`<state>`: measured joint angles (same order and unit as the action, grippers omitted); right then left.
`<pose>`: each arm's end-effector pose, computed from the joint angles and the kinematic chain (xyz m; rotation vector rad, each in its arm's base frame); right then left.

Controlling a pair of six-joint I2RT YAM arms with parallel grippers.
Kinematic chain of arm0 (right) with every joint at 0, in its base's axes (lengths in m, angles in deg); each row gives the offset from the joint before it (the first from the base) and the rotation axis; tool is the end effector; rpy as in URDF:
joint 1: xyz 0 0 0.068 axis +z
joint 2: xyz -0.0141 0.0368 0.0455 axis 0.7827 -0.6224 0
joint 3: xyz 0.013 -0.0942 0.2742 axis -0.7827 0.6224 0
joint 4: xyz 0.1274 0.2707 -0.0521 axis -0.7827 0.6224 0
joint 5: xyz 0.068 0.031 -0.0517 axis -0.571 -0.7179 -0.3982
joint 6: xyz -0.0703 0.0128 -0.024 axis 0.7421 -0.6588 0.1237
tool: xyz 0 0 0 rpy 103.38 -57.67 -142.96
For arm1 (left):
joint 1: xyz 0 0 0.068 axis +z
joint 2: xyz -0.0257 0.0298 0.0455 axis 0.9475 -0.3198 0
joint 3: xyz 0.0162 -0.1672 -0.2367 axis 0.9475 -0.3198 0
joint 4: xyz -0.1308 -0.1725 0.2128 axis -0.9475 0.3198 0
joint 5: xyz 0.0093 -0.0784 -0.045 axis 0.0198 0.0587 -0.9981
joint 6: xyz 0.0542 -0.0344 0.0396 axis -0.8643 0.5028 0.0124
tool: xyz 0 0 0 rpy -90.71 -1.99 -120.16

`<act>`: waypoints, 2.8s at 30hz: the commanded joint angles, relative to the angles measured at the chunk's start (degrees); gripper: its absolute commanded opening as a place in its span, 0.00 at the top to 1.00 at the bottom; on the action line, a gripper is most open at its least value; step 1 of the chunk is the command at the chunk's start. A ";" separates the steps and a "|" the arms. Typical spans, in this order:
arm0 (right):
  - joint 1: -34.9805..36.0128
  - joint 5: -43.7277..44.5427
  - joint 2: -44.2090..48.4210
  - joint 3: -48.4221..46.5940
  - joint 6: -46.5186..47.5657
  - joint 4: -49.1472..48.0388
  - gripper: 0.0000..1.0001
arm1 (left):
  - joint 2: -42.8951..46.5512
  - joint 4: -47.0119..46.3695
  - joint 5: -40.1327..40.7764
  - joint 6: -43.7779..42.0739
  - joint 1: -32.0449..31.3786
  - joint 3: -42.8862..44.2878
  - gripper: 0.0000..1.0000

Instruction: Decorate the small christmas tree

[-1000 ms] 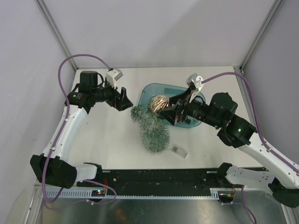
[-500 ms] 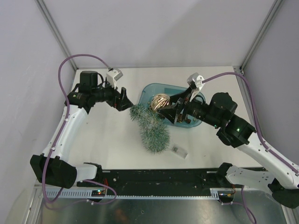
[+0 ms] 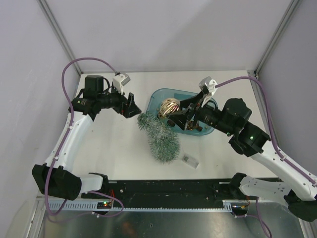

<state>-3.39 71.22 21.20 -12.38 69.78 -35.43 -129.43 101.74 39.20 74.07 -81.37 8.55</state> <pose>0.1694 0.2071 0.4689 -0.6475 1.4763 0.9760 0.3064 -0.0951 0.3715 0.7397 2.0462 -0.7608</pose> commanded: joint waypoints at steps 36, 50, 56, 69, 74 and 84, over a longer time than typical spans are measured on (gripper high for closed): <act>-0.22 2.41 4.13 5.06 -3.21 -0.54 0.10 | 1.17 -0.03 -1.87 1.73 0.35 1.20 0.00; -0.62 2.96 5.27 5.63 -3.22 0.27 0.08 | 1.17 -0.06 -2.03 1.74 0.35 1.09 0.00; -0.93 2.86 5.51 5.61 -3.03 -0.56 0.08 | 1.36 -0.10 -1.83 1.62 0.28 0.77 0.00; -7.13 0.75 7.75 5.58 -2.73 -0.45 0.06 | 1.62 0.05 -0.94 1.03 0.35 0.18 0.00; -12.44 0.20 8.09 5.60 -2.54 1.18 0.06 | 1.74 -0.05 0.57 0.30 0.33 -0.42 0.00; -29.62 2.08 -3.41 8.92 -6.15 0.09 0.13 | 1.00 -0.41 5.92 -1.96 3.39 -1.83 0.00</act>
<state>-28.63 71.92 23.52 -5.86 66.07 -33.38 -129.39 101.82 43.40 73.46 -80.10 6.82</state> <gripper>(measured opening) 0.888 0.996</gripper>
